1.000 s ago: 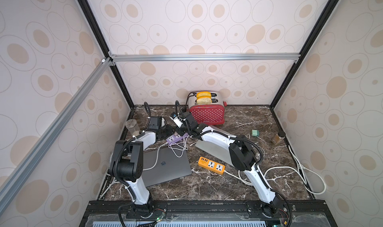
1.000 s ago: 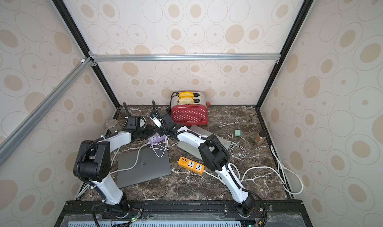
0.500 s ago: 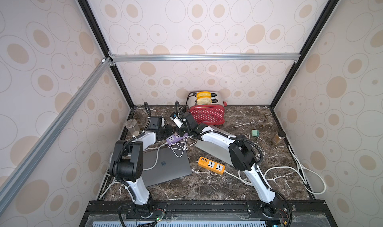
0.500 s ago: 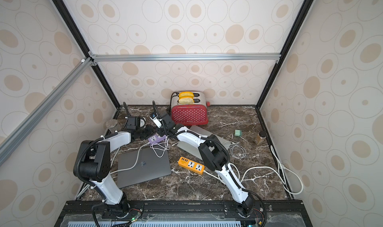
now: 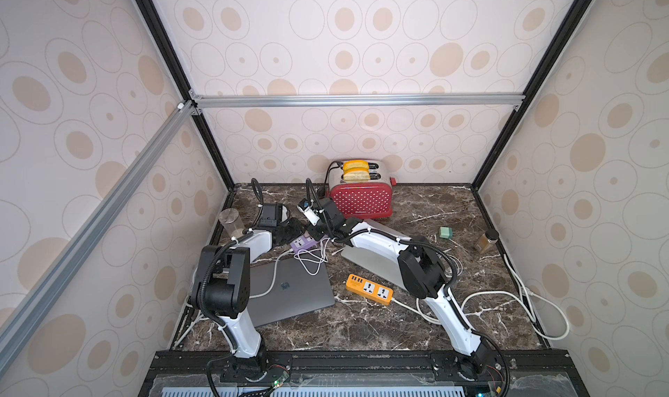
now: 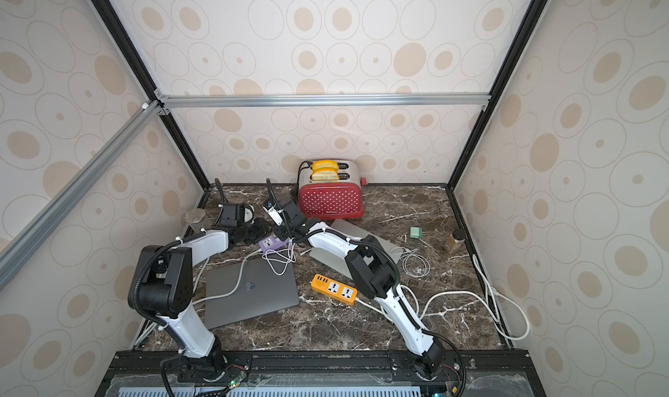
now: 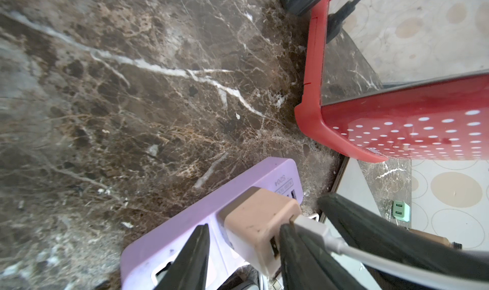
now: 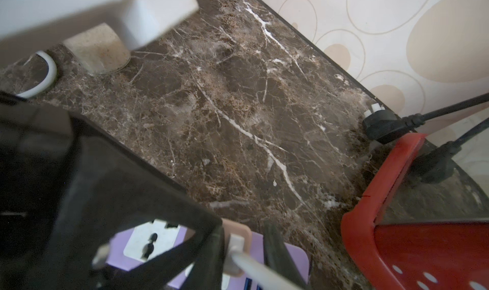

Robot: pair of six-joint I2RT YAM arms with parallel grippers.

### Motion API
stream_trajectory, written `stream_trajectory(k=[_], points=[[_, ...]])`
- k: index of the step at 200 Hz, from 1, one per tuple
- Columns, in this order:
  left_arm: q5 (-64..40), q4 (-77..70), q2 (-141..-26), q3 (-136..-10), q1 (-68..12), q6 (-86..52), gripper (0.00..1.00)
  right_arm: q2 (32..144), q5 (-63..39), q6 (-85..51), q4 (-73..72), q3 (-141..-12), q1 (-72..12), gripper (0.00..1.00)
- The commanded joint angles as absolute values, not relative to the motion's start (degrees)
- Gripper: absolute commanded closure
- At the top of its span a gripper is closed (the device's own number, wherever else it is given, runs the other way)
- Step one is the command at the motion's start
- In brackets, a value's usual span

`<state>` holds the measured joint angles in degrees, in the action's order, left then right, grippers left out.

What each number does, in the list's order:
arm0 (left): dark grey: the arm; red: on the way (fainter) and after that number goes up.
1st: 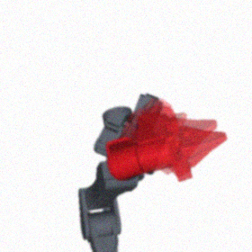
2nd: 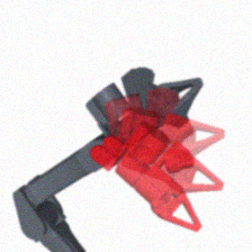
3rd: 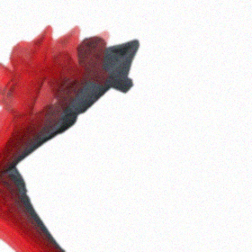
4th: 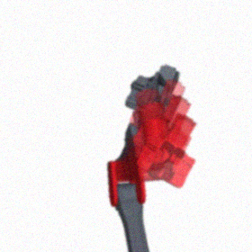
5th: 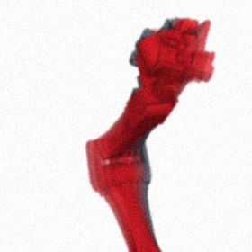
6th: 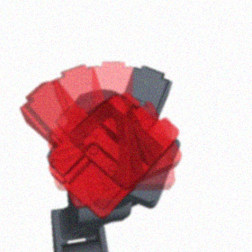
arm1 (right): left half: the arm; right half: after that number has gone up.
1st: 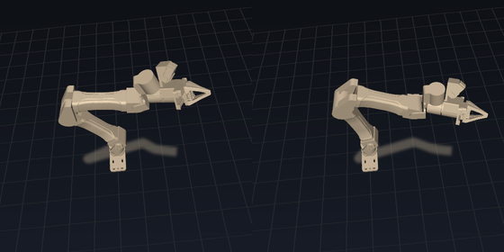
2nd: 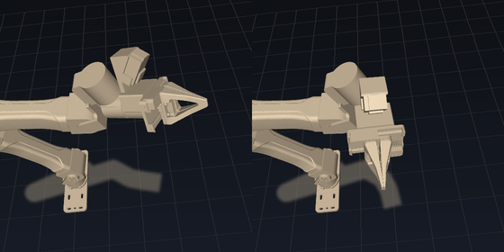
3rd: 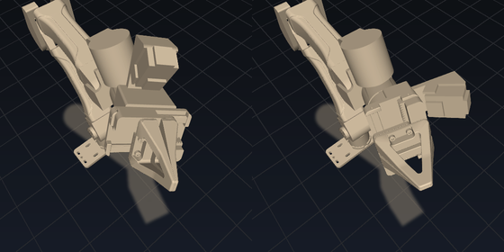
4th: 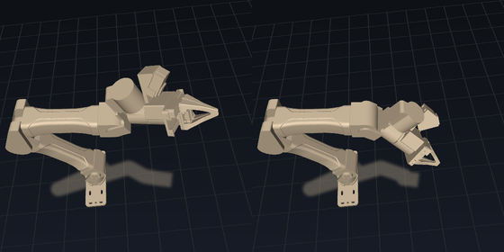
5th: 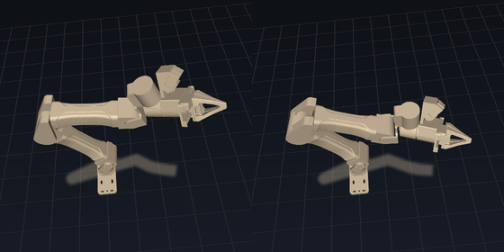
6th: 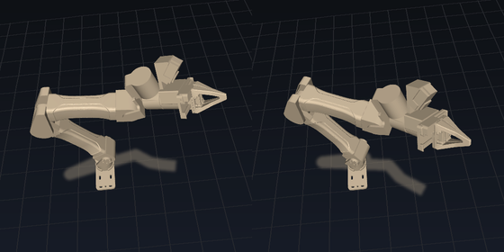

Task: Unplug the laptop charger
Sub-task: Remove the charging cable from the plug.

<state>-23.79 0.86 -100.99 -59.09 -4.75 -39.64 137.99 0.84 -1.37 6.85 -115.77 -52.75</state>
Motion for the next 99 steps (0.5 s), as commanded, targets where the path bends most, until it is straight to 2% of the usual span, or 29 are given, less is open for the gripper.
stream_trajectory(k=[1,43,99], points=[[-22.3,6.9,-103.5,-57.1,-4.8,-38.8,0.56,139.4,1.5,-2.2,8.6,-115.5,-53.3,0.73],[-22.3,7.1,-103.5,-57.2,-4.8,-38.8,0.55,138.4,1.3,-1.2,6.2,-114.1,-53.4,0.91],[-20.2,10.5,-104.0,-57.7,-4.8,-38.4,0.56,137.9,2.9,0.2,4.3,-113.3,-54.1,0.96]])
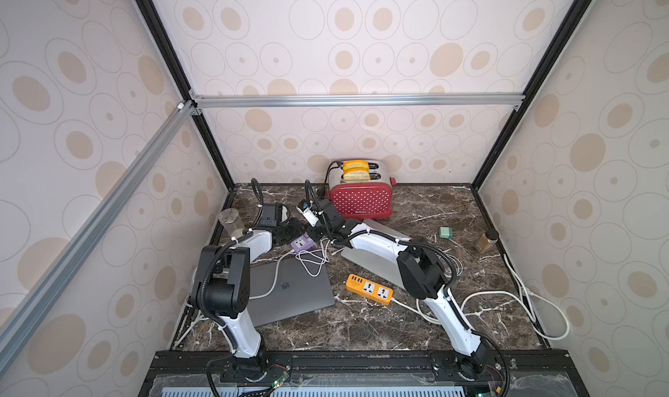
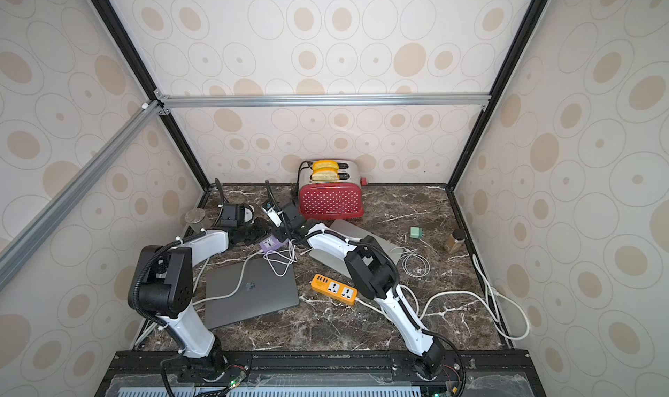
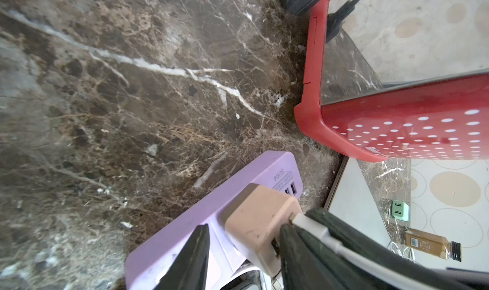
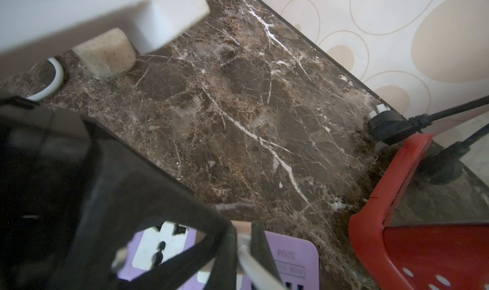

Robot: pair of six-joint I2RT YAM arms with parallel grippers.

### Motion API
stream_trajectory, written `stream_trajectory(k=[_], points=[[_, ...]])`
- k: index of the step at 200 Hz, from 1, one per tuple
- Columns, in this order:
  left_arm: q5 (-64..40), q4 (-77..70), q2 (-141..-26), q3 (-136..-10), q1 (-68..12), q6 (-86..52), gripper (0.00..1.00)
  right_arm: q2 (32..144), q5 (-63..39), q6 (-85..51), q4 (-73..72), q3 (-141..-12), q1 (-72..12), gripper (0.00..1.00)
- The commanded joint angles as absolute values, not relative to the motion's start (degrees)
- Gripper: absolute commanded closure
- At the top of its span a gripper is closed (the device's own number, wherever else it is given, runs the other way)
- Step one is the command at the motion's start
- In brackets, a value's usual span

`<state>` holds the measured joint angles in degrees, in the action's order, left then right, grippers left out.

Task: Unplug the laptop charger
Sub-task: Remove the charging cable from the plug.

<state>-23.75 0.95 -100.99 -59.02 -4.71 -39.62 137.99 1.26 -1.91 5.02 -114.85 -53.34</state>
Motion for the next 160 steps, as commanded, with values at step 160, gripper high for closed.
stream_trajectory(k=[160], points=[[-17.3,11.9,-105.4,-55.2,-4.8,-38.0,0.56,136.6,2.4,-4.7,11.5,-118.7,-53.3,0.95]])
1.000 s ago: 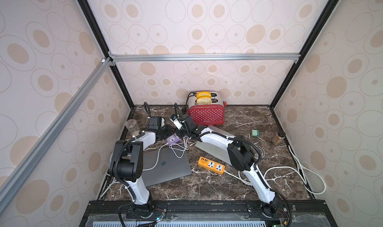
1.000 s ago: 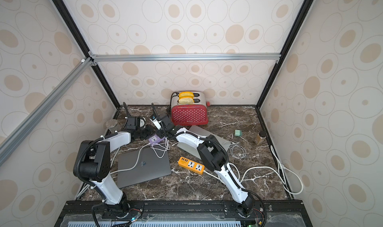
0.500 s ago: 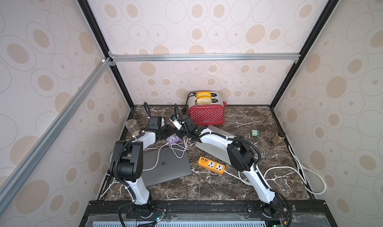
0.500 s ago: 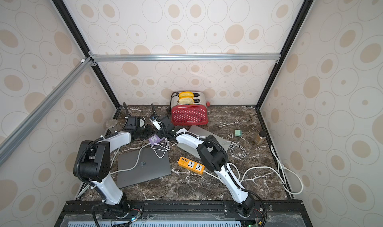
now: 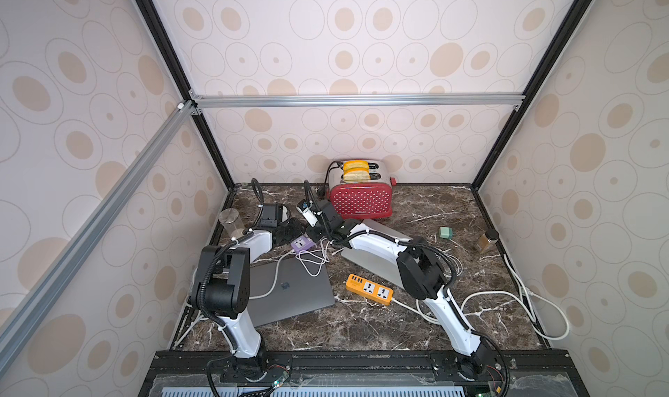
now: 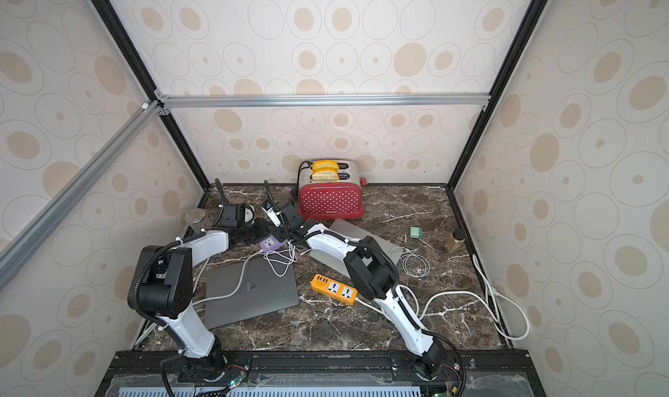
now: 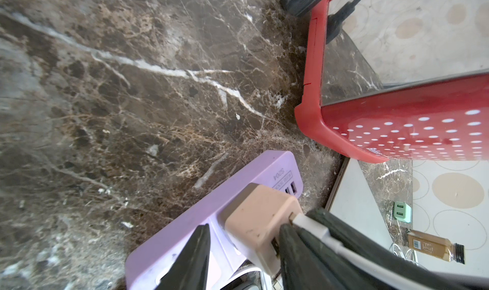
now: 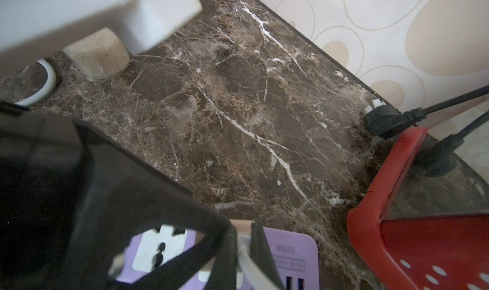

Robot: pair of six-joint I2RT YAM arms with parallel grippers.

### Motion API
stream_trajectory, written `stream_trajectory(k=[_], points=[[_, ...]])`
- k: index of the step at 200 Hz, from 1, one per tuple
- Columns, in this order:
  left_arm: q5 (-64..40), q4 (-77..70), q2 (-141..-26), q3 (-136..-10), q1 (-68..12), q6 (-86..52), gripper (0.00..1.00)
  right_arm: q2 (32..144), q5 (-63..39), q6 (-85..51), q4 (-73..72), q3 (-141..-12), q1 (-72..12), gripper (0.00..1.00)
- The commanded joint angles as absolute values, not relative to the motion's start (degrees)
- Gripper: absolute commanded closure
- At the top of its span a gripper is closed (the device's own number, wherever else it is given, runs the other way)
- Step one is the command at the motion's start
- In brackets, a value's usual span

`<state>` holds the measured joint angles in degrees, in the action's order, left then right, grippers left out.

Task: Unplug the laptop charger
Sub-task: Remove the charging cable from the plug.

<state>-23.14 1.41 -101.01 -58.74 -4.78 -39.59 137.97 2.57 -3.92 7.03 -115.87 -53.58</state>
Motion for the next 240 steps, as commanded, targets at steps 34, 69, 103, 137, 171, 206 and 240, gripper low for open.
stream_trajectory(k=[34,69,103,137,171,206,240], points=[[-17.0,11.9,-105.7,-55.0,-4.8,-38.2,0.56,136.0,2.7,-2.3,12.6,-119.4,-53.4,0.96],[-16.7,11.8,-106.1,-55.0,-4.8,-38.2,0.57,136.1,5.0,-0.1,12.5,-119.6,-54.3,0.95],[-16.1,11.9,-106.3,-54.7,-4.8,-38.1,0.57,136.5,5.7,0.7,13.5,-121.0,-54.4,0.95],[-16.0,11.9,-106.2,-54.6,-4.8,-38.1,0.57,136.1,7.5,0.1,14.1,-121.3,-54.2,0.95],[-16.1,11.9,-106.1,-54.4,-4.8,-38.1,0.57,135.5,5.0,-3.0,13.9,-120.7,-53.2,0.95],[-16.2,11.9,-105.0,-53.7,-4.8,-37.8,0.57,135.7,4.4,-4.6,13.4,-120.7,-52.9,0.95],[-16.2,11.9,-105.2,-53.6,-4.8,-37.7,0.57,135.7,3.4,-5.9,14.4,-121.8,-52.4,0.95]])
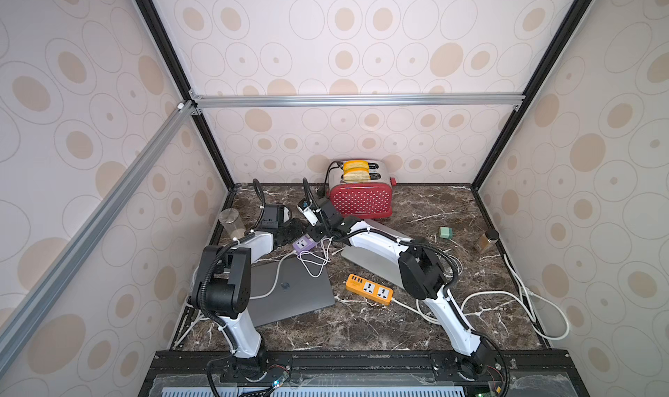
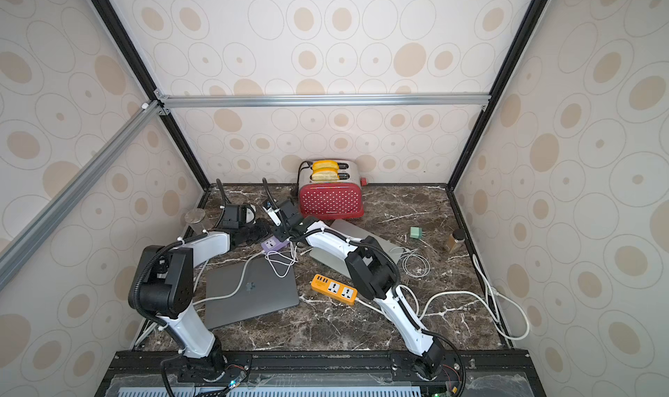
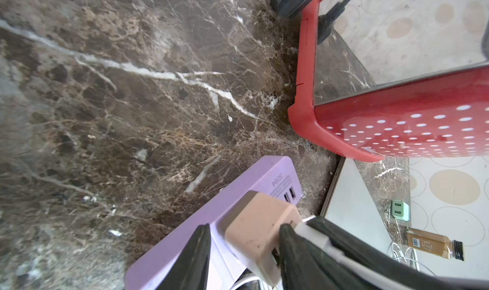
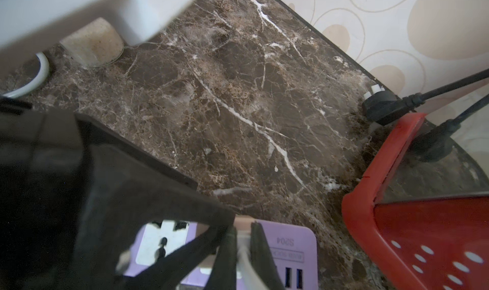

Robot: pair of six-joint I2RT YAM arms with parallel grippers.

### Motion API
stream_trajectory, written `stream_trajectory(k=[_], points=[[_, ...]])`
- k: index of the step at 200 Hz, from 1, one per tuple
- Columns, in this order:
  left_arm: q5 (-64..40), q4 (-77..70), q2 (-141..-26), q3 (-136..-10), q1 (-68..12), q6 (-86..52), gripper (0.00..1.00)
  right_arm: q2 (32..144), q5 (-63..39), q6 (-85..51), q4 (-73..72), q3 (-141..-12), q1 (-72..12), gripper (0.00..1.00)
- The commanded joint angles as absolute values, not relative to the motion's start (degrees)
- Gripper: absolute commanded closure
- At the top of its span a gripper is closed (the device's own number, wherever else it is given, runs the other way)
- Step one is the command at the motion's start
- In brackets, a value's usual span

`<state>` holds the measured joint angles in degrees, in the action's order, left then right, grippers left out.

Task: Unplug the laptop charger
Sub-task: Remove the charging cable from the plug.

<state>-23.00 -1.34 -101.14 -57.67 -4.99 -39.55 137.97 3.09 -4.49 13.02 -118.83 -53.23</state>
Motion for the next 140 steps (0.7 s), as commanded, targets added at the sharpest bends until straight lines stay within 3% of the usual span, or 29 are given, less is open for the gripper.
stream_trajectory(k=[1,89,140], points=[[-16.2,11.9,-105.2,-53.6,-4.8,-37.7,0.57,135.7,3.4,-5.9,14.5,-121.9,-52.4,0.95],[-17.1,11.0,-104.9,-53.3,-5.2,-37.7,0.57,135.0,5.0,-4.0,16.2,-121.7,-52.5,0.96],[-19.7,9.2,-101.7,-54.7,-5.3,-35.8,0.54,126.9,6.8,-4.3,14.2,-109.6,-52.4,0.96]])
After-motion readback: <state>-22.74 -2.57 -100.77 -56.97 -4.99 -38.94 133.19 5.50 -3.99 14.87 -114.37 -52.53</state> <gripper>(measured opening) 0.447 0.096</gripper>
